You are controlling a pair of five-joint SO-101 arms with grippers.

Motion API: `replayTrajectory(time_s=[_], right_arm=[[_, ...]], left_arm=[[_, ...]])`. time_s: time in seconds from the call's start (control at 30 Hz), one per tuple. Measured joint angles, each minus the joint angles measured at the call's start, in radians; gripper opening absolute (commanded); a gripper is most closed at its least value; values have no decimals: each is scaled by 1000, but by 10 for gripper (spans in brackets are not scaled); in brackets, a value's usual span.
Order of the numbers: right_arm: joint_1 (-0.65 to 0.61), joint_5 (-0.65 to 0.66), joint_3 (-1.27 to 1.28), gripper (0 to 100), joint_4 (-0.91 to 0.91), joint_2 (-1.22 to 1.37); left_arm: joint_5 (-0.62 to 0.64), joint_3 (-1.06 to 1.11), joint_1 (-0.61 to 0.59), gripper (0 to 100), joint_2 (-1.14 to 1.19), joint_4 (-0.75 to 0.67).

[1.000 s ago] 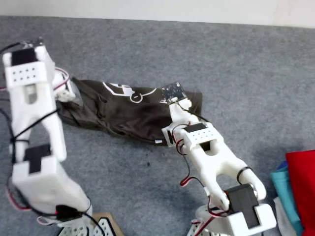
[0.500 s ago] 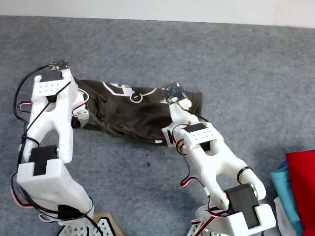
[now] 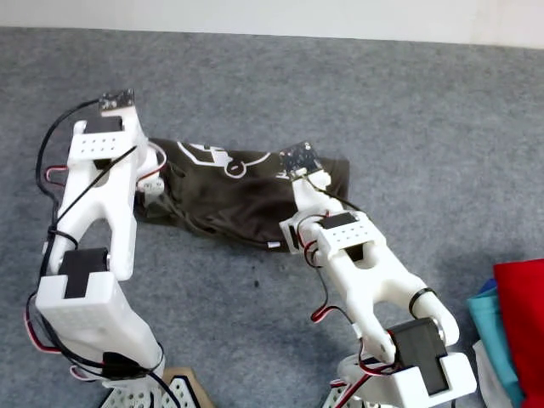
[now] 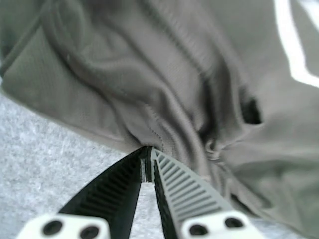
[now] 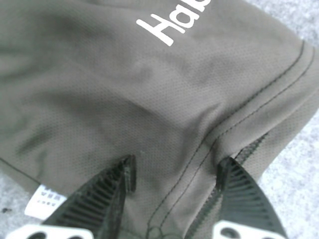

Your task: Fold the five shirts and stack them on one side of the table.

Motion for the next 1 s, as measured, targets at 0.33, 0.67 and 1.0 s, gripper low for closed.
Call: replayTrajectory(time_s=[0.33, 0.67, 1.0], right_arm=[[0, 0, 0, 262, 0, 0], [0, 0, 0, 262, 0, 0], [0, 0, 0, 262, 0, 0]], left_arm=[[98, -107, 29, 10, 0, -54], [114, -115, 29, 11, 41, -190], [78, -66, 38, 7, -124, 189]])
